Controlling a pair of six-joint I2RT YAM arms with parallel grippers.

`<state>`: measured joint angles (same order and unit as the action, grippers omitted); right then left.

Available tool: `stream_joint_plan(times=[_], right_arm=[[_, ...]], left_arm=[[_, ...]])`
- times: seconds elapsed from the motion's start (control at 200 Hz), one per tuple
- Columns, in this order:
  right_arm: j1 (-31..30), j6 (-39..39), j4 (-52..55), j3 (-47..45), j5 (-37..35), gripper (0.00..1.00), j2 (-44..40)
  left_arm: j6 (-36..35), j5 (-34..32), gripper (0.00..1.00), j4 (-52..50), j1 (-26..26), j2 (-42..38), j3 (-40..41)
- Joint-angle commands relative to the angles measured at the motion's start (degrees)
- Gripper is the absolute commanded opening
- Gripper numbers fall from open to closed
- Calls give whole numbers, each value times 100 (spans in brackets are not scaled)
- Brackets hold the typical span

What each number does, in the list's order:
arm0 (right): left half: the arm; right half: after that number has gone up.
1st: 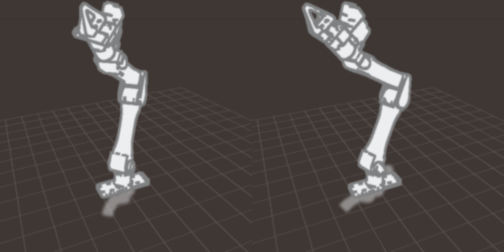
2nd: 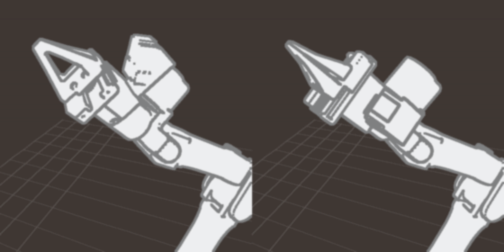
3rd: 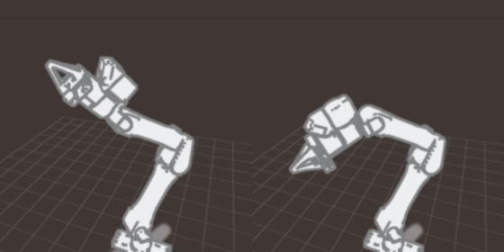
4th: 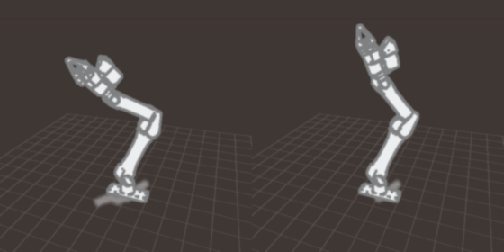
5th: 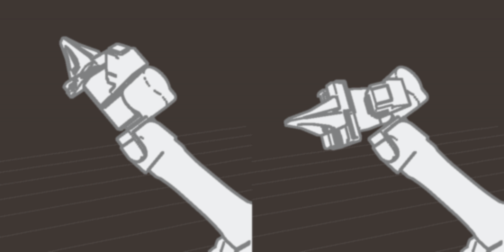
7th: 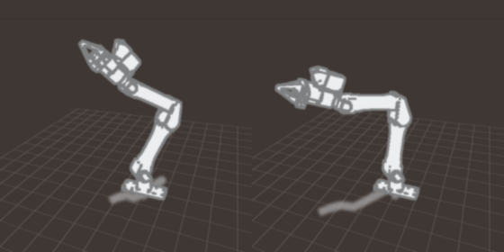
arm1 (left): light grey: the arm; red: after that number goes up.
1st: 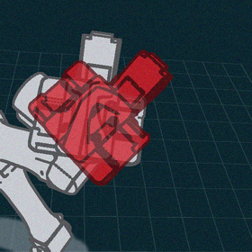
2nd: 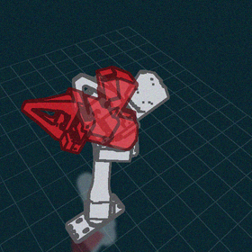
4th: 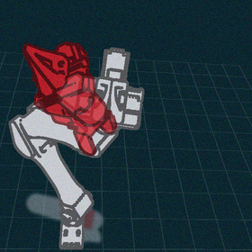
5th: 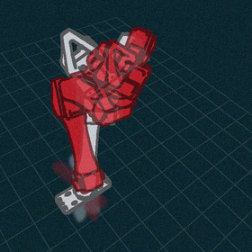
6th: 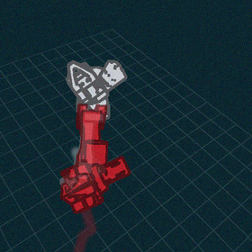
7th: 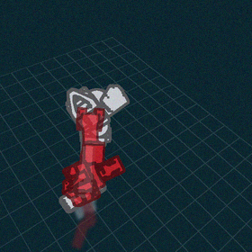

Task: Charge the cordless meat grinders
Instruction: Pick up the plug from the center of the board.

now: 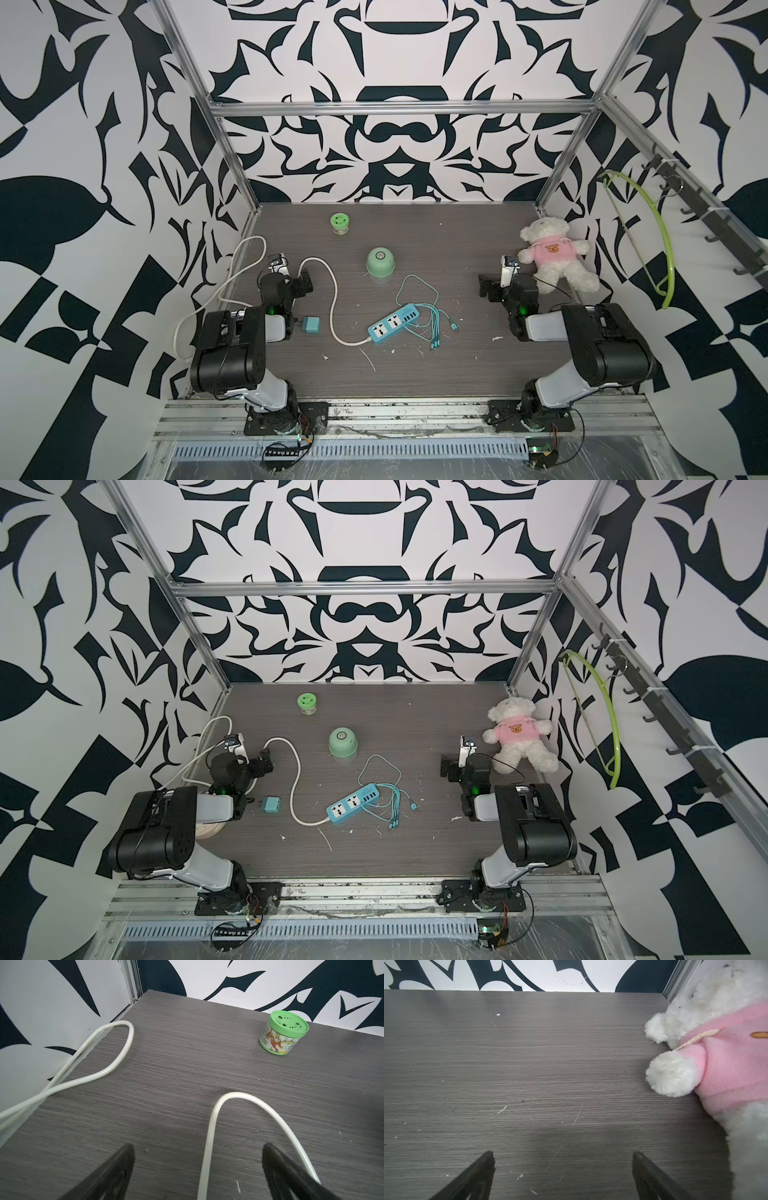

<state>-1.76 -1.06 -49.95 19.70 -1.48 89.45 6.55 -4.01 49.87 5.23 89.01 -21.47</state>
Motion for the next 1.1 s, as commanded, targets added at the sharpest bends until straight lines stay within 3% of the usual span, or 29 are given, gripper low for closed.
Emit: stream_joint_plan(times=[0.0, 0.625, 0.7, 0.8, 0.915, 1.095], right_arm=[[-35, 49, -94, 67, 39, 99, -111], [-32, 53, -168, 60, 6, 99, -124], [-36, 17, 411, 147, -81, 99, -660], [-38, -112, 1729, 438, -159, 99, -1730], [-42, -611, 2948, 636, 132, 97, -2826], [-59, -1718, 4673, 796, 621, 91, -4077]], left_arm=[[-39, 38, 99, 0, -14, -51, -72], [-89, 65, 99, 82, -14, -61, -21], [28, -238, 99, 231, -16, -272, 78], [223, -669, 99, -957, -22, -1213, -118], [1165, -1003, 99, -3475, -22, -2307, -956], [3176, -698, 99, -7287, -20, -2479, -2316]])
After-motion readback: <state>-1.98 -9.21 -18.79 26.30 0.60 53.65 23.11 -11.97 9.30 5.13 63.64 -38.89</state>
